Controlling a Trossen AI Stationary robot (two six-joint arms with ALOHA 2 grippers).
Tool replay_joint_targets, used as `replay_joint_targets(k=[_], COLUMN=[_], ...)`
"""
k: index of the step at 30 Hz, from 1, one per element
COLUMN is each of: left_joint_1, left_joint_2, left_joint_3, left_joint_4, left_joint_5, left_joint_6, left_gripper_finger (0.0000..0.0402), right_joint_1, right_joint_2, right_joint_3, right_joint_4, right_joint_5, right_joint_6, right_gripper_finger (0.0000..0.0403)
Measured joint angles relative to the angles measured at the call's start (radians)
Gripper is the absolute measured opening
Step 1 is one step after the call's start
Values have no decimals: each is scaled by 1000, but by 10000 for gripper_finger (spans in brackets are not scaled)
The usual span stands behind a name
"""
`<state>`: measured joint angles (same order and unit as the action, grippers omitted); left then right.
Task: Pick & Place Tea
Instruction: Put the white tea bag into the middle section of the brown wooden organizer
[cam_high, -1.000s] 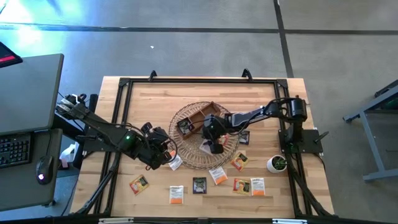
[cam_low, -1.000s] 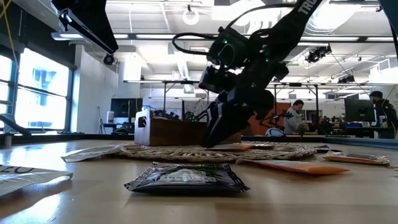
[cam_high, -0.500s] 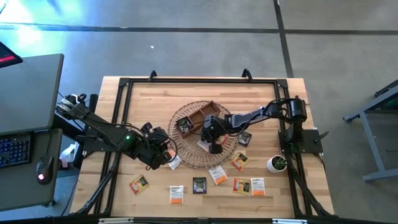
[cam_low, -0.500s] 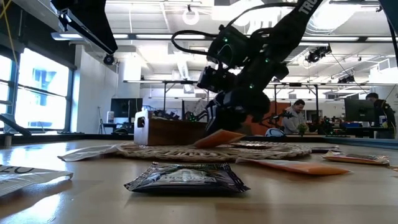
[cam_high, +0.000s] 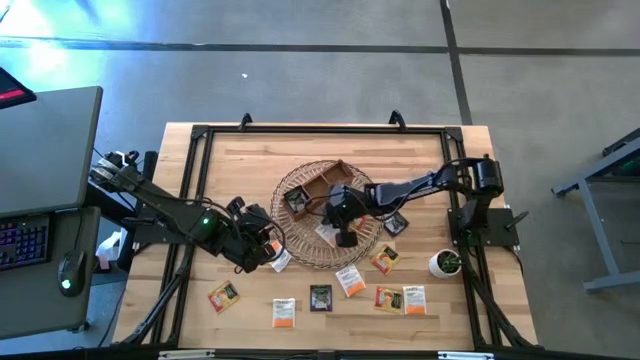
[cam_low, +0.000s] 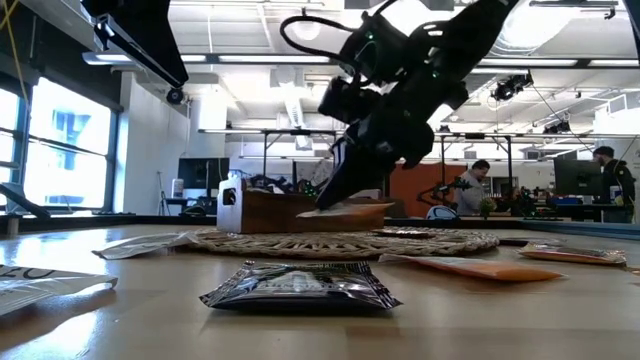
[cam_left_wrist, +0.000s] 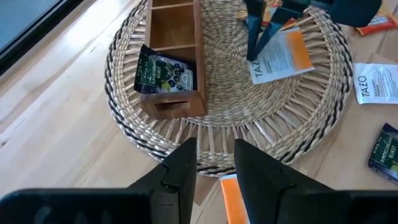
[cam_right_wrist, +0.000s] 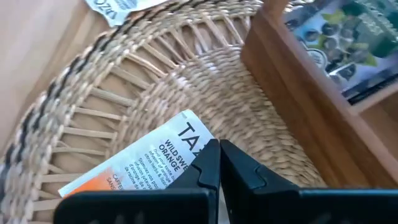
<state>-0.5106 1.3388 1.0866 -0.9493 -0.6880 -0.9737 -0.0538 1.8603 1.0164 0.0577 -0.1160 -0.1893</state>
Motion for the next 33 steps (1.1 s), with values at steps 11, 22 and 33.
replay_joint_targets(k=[11,22,33], left_joint_1=[0,0,0], left_joint_2=[0,0,0], left_joint_3=[0,0,0], left_joint_4=[0,-4,-3], left_joint_5=[2,6,20], left_joint_6=[0,0,4], left_gripper_finger=[106,106,106], right_joint_1=[42,-23,-129], right_joint_2=[-4,-63,-31], right_joint_3=[1,2,-120], right_joint_4=[157,330,665], right_joint_5=[253,593,417], right_joint_6=[-120,-329,-316], right_gripper_finger=[1,1,0])
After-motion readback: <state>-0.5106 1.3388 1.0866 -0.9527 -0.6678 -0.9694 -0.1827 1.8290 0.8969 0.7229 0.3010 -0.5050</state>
